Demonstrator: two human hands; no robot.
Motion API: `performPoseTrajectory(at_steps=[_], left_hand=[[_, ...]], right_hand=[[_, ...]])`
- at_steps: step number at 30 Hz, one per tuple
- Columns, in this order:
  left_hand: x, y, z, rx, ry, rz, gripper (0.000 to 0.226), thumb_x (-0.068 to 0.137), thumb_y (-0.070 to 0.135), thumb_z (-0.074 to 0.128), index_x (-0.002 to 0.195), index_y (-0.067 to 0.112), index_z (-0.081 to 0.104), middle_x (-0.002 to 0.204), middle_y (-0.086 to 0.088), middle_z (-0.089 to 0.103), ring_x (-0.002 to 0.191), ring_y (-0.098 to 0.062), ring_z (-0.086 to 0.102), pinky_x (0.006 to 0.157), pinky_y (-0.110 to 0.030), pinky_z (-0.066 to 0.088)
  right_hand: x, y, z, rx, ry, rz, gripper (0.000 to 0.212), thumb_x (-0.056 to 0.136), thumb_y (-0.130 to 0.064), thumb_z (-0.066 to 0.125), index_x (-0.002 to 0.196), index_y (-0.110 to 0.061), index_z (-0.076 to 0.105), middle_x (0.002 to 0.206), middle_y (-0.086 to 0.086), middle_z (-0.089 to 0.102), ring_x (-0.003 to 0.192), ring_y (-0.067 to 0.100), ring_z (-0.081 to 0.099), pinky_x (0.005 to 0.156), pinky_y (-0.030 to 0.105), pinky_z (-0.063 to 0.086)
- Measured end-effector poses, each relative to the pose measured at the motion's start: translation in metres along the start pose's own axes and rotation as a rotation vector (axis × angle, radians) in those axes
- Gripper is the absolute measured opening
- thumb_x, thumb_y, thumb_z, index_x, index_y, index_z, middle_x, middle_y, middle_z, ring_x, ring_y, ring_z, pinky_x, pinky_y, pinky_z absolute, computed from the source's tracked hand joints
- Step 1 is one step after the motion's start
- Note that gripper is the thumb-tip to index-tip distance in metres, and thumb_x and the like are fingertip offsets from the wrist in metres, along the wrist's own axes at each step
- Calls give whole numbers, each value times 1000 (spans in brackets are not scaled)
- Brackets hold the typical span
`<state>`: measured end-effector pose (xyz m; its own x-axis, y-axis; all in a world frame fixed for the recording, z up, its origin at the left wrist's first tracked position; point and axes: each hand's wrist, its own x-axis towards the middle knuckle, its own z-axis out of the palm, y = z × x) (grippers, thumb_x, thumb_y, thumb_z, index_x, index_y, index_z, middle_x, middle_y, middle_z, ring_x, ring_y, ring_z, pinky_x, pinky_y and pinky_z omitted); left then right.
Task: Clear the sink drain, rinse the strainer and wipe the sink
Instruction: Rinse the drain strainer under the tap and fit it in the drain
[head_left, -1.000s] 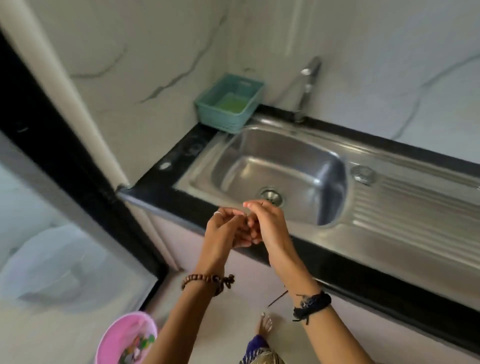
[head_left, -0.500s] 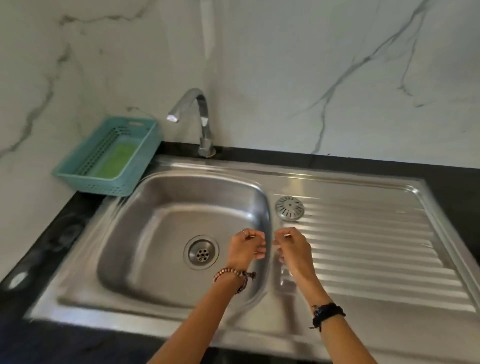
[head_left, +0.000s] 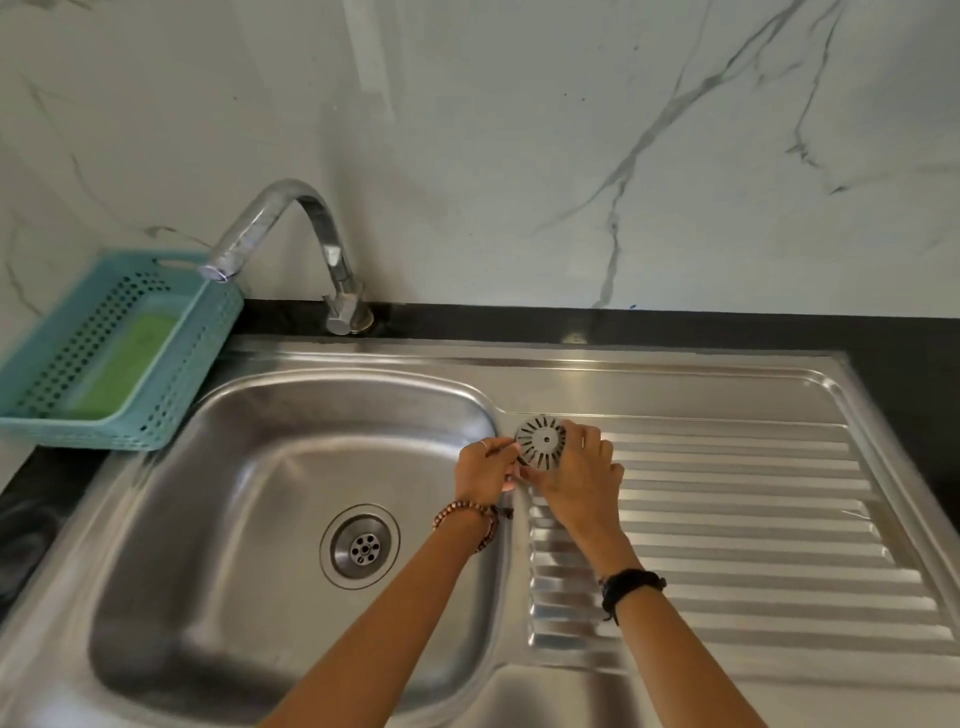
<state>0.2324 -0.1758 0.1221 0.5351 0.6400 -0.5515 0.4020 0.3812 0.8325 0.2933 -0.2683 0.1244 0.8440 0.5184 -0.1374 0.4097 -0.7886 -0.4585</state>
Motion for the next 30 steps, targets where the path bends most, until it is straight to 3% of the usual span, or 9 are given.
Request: performPoseTrajectory(at_steps=[4, 6, 9, 13, 19, 22, 24, 28, 30], left_hand=[[3, -2, -10, -74, -20, -52, 24, 89, -1, 50, 110, -5, 61, 72, 0, 56, 62, -10, 56, 50, -11, 49], [-1, -7, -20, -91, -37, -74, 17, 88, -3, 51, 96, 4, 65, 74, 2, 57, 52, -1, 60, 51, -9, 48], [-9, -18, -36, -262, -49, -162, 16, 84, -6, 57, 78, 8, 60, 75, -9, 62, 53, -11, 62, 57, -20, 52], [-26, -19, -74, -473, -108, -198, 13, 87, -1, 57, 93, 10, 55, 83, -12, 64, 75, -18, 62, 58, -19, 56], [-19, -2, -168, -572, -108, -144, 20, 86, -5, 55, 98, 12, 59, 73, -5, 71, 67, -13, 69, 59, -18, 57], [-10, 11, -220, -592, -94, -109, 23, 87, -2, 54, 106, 8, 61, 76, -2, 73, 75, -12, 68, 62, -17, 57], [-4, 20, -244, -593, -103, -105, 20, 88, -1, 53, 105, 7, 61, 72, 2, 73, 77, -11, 66, 61, -16, 56], [7, 39, -270, -546, -137, -103, 20, 89, -2, 50, 105, 6, 58, 84, -4, 66, 80, -13, 60, 81, -25, 51], [12, 46, -274, -513, -165, -106, 26, 89, -2, 50, 114, 3, 56, 88, -5, 64, 81, -13, 59, 86, -29, 46]], right_hand=[[-7, -5, 4, 53, 9, 13, 77, 74, -45, 72, 134, -17, 34, 133, 6, 38, 121, 24, 36, 96, 35, 34], [-16, -9, 6, 38, 16, -3, 80, 72, -44, 74, 135, -17, 33, 131, 6, 39, 119, 24, 38, 96, 35, 35], [-30, -17, 12, 81, 4, -49, 81, 71, -41, 76, 135, -18, 31, 131, 4, 39, 120, 22, 37, 98, 34, 31], [-46, -43, 26, 242, -39, -62, 81, 71, -40, 76, 135, -23, 30, 130, -1, 41, 121, 19, 40, 104, 38, 26], [-45, -126, 55, 540, -87, -129, 66, 67, -41, 78, 121, -39, 39, 121, -9, 48, 114, 16, 50, 102, 43, 38], [-32, -187, 56, 745, -95, -140, 45, 78, -34, 73, 113, -34, 45, 116, -6, 52, 108, 12, 51, 88, 24, 44], [-15, -225, 50, 922, -113, -69, 36, 85, -32, 65, 116, -21, 51, 113, -2, 55, 105, 13, 53, 77, 19, 45], [44, -273, 41, 1307, -243, 297, 47, 88, -31, 61, 128, -8, 48, 123, 8, 52, 109, 20, 48, 101, 37, 43], [70, -275, 43, 1573, -391, 482, 63, 84, -28, 67, 135, -5, 39, 132, 16, 43, 118, 31, 48, 99, 44, 44]])
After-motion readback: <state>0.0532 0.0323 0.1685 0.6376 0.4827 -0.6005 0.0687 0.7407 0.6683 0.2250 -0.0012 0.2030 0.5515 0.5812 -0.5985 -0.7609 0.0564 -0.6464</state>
